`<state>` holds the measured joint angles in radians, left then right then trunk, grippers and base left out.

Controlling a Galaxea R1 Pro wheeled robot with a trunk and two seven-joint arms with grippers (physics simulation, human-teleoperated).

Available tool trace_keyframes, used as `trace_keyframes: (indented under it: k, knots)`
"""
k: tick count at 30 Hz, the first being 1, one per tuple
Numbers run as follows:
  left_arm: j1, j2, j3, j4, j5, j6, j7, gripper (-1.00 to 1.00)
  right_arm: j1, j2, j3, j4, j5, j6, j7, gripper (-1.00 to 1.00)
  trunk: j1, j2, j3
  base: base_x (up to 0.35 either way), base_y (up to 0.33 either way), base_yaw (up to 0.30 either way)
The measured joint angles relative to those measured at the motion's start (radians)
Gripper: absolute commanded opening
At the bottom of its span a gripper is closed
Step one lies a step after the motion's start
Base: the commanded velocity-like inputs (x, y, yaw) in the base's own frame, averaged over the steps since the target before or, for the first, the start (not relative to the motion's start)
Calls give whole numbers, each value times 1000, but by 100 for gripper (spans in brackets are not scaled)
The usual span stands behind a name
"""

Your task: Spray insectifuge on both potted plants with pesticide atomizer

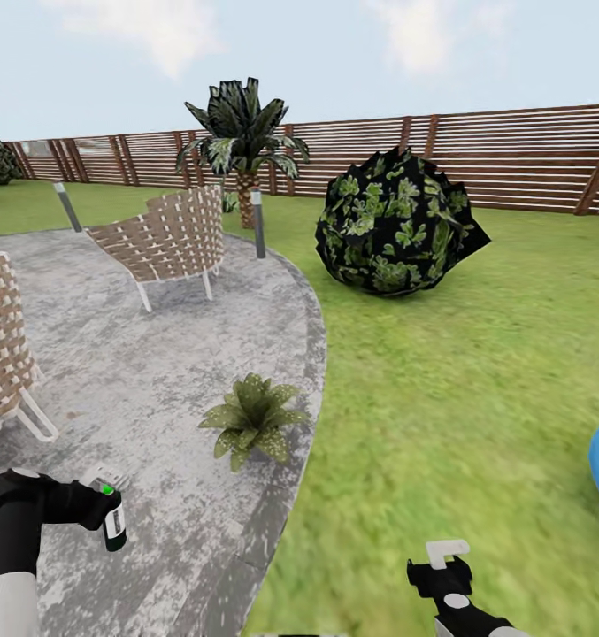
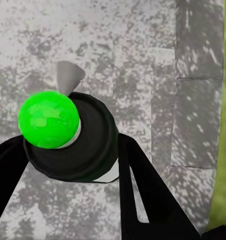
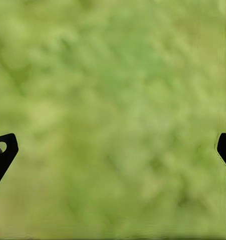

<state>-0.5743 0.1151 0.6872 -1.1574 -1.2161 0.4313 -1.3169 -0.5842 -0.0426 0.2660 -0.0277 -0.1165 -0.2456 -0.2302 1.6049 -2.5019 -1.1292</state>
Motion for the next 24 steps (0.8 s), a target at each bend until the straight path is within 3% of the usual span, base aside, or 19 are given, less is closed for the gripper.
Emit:
trace_keyframes:
  k: [8, 17, 19, 20, 21, 23, 24]
  knots:
    - [0, 0, -1, 0, 0, 0, -3, -100, 0, 1, 0, 0, 0, 0, 0, 100, 0, 0, 0, -208, -205, 0]
    - [1, 0, 0, 0, -1, -1, -2, -100, 0, 5, 1, 0, 0, 0, 3, 100, 0, 0, 0, -237, -19, 0]
    - [0, -22, -6, 64, 3, -2, -2, -100, 0, 5, 2, -1, 1, 2, 9, 100, 0, 0, 0, -1, 0, 0]
    - [-1, -26, -25, 99, 3, -9, -2, -100, 0, 4, 3, -4, 2, 2, 10, 100, 0, 0, 0, 0, 0, 0]
    - [-3, -27, -99, 138, 4, -63, -6, -100, 0, 1, 18, -57, 32, 4, 21, 100, 0, 0, 0, 0, 0, 0]
    - [-4, -29, -133, 145, 3, -96, -13, -100, -1, -2, 43, -132, 83, 7, 74, 100, 0, 0, 0, 0, 0, 0]
    - [-5, -30, -157, 147, 3, -105, -15, -100, -1, -4, 52, -179, 122, 7, 144, 100, 0, 0, 0, 0, 0, 0]
